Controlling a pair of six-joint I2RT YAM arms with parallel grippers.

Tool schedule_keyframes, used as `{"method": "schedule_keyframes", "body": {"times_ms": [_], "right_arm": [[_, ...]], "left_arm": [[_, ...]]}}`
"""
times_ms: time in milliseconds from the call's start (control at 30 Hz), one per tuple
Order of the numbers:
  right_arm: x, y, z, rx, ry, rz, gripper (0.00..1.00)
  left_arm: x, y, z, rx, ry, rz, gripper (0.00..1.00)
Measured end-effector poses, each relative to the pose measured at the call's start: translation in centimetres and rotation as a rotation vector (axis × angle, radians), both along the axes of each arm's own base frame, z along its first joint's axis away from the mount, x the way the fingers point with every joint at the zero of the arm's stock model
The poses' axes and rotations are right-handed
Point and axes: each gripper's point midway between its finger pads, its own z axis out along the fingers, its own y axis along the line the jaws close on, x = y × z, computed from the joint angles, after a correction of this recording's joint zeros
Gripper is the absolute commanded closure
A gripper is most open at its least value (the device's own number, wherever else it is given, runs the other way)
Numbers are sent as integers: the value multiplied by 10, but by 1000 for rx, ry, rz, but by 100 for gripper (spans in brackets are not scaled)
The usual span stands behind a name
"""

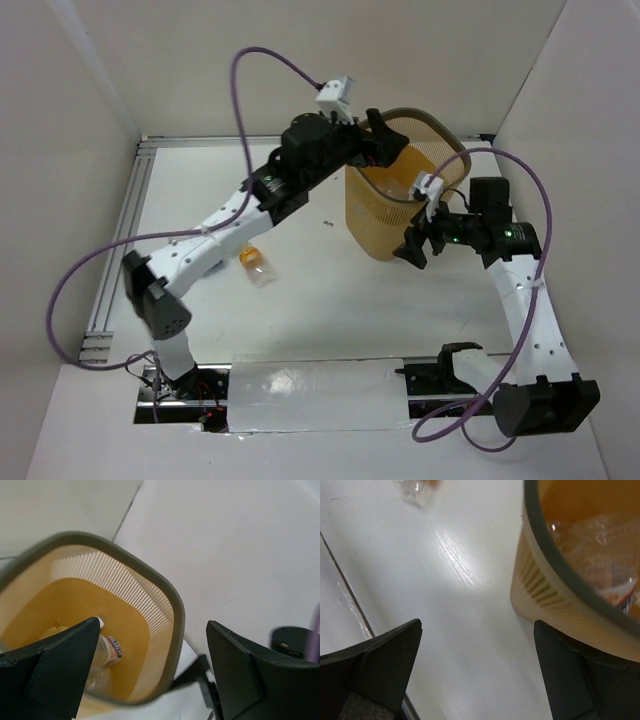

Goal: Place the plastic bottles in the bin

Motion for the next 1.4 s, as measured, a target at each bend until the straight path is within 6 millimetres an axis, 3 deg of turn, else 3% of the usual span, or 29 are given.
{"method": "schedule_keyframes", "body": {"times_ms": [133, 200, 267, 333, 433, 467, 567, 733, 1033, 1200, 1400], "right_arm": [[4, 38, 7, -83, -32, 123, 0], [0, 69, 8, -124, -54, 221, 2], [-3, 94, 4, -163, -58, 287, 3], [-6, 118, -3, -196, -56, 332, 5], [-12, 163, -23, -252, -56, 413, 6], [-14, 168, -26, -259, -53, 423, 7], [-29, 195, -45, -295, -42, 492, 8], [-34, 228, -62, -296, 6, 507, 11], [17, 298, -96, -176, 249, 370, 10], [36, 319, -133, -147, 418, 297, 10], [30, 345, -166, -145, 542, 251, 2]], "left_arm": [[-29, 66, 40, -36, -71, 65, 0], [-46, 112, 49, -45, -91, 130, 0], [-60, 156, 44, -32, -94, 204, 0], [-73, 198, 30, -15, -78, 287, 0], [-92, 246, -20, 64, 6, 388, 0], [-97, 258, -42, 105, 50, 417, 0], [-114, 292, -79, 166, 144, 496, 0], [-148, 332, -101, 161, 231, 592, 0], [-197, 375, -169, 164, 499, 750, 0], [-207, 383, -182, 175, 560, 786, 0], [-215, 387, -184, 186, 585, 786, 0]]}}
